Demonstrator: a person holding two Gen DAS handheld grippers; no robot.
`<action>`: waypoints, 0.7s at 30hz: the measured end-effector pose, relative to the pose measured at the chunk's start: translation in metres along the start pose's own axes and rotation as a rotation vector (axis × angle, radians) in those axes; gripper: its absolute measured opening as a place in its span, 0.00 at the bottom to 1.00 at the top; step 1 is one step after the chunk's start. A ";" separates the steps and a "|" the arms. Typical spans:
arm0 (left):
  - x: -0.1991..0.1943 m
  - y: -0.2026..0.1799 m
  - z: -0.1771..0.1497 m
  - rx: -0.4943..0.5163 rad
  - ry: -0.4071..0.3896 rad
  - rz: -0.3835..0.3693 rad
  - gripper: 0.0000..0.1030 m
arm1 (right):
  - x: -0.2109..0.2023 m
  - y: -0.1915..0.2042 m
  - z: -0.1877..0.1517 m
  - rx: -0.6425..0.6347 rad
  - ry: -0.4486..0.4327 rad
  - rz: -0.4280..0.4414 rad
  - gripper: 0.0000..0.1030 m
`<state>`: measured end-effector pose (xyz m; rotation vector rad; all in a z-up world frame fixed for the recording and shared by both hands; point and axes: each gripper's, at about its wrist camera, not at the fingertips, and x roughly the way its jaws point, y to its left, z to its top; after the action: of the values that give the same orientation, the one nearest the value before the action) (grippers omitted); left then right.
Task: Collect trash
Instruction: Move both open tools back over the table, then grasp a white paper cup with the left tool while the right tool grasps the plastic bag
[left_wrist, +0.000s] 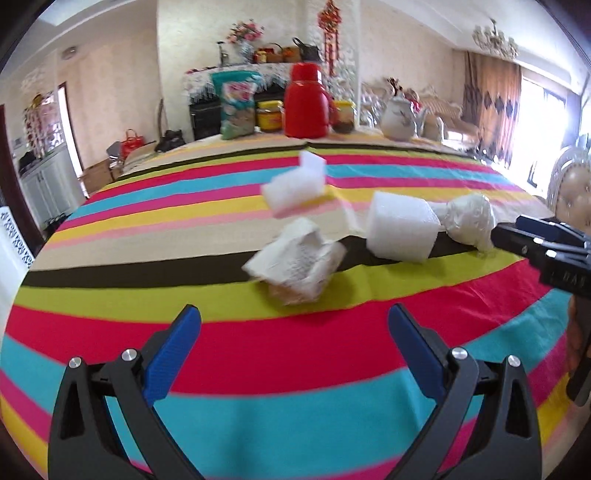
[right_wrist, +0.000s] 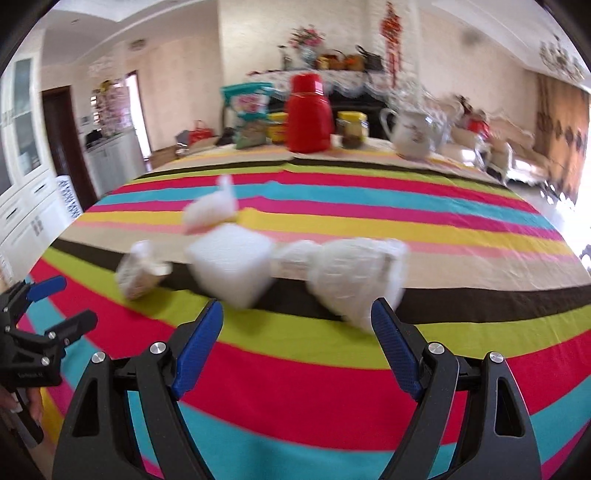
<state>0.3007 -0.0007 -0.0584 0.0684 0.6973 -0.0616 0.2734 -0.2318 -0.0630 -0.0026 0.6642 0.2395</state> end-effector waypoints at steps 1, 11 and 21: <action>0.011 -0.006 0.003 0.006 0.009 0.002 0.95 | 0.005 -0.007 0.001 0.010 0.010 -0.014 0.76; 0.077 0.002 0.032 -0.069 0.154 -0.034 0.91 | 0.059 -0.029 0.013 -0.004 0.111 -0.047 0.76; 0.079 0.005 0.028 -0.069 0.179 -0.108 0.33 | 0.074 -0.034 0.019 0.034 0.143 -0.028 0.42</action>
<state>0.3797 -0.0009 -0.0873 -0.0301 0.8807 -0.1358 0.3483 -0.2472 -0.0958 0.0033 0.8097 0.2019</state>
